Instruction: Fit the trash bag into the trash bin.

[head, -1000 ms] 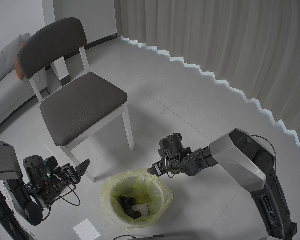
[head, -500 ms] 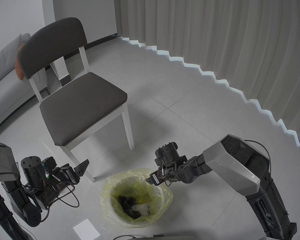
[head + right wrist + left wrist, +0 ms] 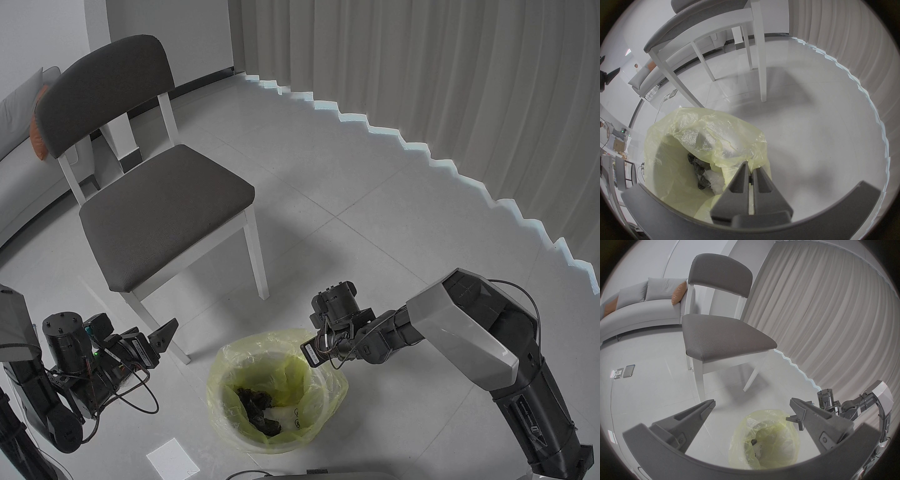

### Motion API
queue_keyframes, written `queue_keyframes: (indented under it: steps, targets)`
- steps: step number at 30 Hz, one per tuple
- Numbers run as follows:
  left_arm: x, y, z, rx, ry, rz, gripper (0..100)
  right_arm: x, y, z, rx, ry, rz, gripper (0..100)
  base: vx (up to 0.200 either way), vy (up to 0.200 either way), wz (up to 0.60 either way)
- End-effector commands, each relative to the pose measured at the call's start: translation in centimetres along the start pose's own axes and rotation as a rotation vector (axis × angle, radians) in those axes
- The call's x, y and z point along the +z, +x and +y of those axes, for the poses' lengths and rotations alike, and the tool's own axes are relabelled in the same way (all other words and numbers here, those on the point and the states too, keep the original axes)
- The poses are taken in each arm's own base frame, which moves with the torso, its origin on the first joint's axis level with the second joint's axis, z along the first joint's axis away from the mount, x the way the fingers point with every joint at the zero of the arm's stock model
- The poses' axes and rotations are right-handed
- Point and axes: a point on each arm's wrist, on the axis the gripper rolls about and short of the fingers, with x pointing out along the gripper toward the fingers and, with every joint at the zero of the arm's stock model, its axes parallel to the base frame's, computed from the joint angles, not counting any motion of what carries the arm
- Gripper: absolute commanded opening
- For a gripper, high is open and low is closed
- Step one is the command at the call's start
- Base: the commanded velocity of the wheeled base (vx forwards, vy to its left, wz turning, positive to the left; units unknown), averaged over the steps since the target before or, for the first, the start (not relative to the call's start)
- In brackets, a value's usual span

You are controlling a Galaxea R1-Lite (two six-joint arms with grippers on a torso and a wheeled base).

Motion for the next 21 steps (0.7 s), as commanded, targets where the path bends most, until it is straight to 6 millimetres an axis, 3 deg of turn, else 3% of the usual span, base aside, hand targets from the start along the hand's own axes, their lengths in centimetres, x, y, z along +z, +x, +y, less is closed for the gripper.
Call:
queue_keyframes:
  steps: [1, 10, 16, 18, 21]
  targets:
    - [0.1, 0.1, -0.1, -0.006, 0.000, -0.012, 100, 0.4, -0.2, -0.2, -0.002, 0.003, -0.010, 0, 0.000, 0.000, 0.00]
    - [0.1, 0.0, -0.1, -0.005, 0.000, -0.014, 100, 0.5, 1.6, -1.0, -0.015, 0.016, 0.032, 0, 0.000, 0.000, 0.00]
    - [0.1, 0.1, -0.1, -0.006, 0.000, -0.016, 100, 1.7, 2.3, 0.0, -0.003, -0.006, 0.036, 0, 0.000, 0.000, 0.00]
    - [0.1, 0.1, -0.1, -0.007, 0.001, -0.015, 100, 1.3, 2.6, 0.5, 0.002, -0.013, 0.060, 0, 0.000, 0.000, 0.00]
    - [0.1, 0.0, 0.0, -0.003, 0.000, -0.013, 100, -1.4, 4.4, 1.1, 0.000, -0.017, 0.160, 0, 0.000, 0.000, 0.00]
